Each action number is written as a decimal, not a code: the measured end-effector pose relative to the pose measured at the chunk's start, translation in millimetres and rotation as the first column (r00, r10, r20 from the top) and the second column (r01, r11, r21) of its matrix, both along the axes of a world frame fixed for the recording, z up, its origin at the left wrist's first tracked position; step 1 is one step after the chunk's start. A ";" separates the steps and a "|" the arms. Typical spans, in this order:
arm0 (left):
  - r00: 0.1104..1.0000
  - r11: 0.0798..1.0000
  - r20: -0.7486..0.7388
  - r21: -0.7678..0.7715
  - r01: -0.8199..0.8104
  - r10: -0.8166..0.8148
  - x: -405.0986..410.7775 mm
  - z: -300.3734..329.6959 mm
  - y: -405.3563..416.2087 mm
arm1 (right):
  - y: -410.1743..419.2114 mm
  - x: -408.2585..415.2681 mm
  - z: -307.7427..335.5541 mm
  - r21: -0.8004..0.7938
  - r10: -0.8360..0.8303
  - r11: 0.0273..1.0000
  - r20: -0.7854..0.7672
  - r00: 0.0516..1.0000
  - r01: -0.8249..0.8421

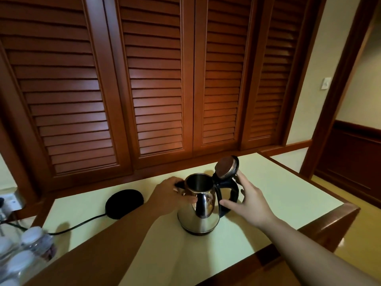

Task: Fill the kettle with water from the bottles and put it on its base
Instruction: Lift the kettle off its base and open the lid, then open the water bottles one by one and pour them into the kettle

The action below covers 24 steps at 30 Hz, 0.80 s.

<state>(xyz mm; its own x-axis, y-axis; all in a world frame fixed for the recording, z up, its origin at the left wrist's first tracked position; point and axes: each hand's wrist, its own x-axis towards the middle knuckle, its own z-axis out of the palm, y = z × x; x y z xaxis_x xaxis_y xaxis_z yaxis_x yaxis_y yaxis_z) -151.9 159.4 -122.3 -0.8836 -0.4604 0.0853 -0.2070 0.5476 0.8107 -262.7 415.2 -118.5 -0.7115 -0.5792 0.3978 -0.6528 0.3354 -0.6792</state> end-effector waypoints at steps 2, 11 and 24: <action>0.999 0.998 -0.006 0.043 -0.037 0.038 9.4 -3.8 5.9 | -0.1 8.1 -4.1 -0.006 -0.098 0.995 0.026 0.995 0.099; 0.993 0.984 -0.028 -0.132 -0.119 0.117 114.0 -40.6 25.2 | -3.6 91.6 -43.1 0.050 -0.185 0.980 -0.142 0.972 0.194; 0.955 0.927 0.209 -0.354 -0.125 0.209 315.1 -98.9 21.5 | -143.7 192.2 -31.0 0.193 0.522 0.839 -0.024 0.852 -0.509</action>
<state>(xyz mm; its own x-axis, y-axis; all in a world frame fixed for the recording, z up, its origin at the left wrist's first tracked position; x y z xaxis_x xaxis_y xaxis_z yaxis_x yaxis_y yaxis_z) 163.2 180.9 -221.2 -0.8092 -0.5848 0.0558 -0.4837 0.7171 0.5018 -70.4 271.5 -149.4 -0.2635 -0.9183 0.2953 -0.8094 0.0439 -0.5856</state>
